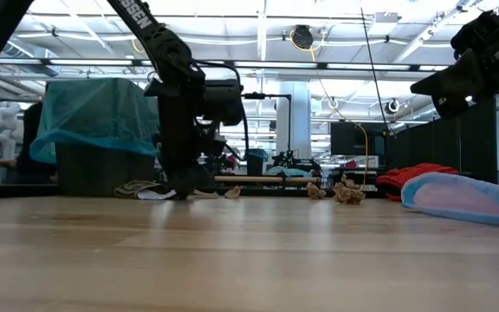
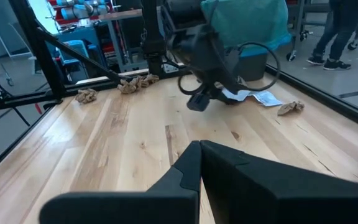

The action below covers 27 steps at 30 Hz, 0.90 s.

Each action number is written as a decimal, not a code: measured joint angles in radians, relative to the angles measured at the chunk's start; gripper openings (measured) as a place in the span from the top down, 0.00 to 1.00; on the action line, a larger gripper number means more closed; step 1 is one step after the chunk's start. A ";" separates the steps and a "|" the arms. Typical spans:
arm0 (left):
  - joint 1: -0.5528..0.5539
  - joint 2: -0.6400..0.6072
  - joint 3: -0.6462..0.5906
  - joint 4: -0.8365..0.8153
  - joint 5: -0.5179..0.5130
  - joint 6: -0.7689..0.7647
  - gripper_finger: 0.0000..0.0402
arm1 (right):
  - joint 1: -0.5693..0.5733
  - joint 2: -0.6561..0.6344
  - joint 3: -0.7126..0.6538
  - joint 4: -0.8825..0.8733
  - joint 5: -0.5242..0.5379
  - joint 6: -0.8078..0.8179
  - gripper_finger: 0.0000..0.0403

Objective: Place trash/remove bag and relplace
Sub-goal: Put the white paper into the black trash bin

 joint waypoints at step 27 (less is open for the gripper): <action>-0.195 -0.132 0.280 -0.136 -0.085 0.076 1.00 | 0.000 0.007 0.000 0.136 0.000 0.144 1.00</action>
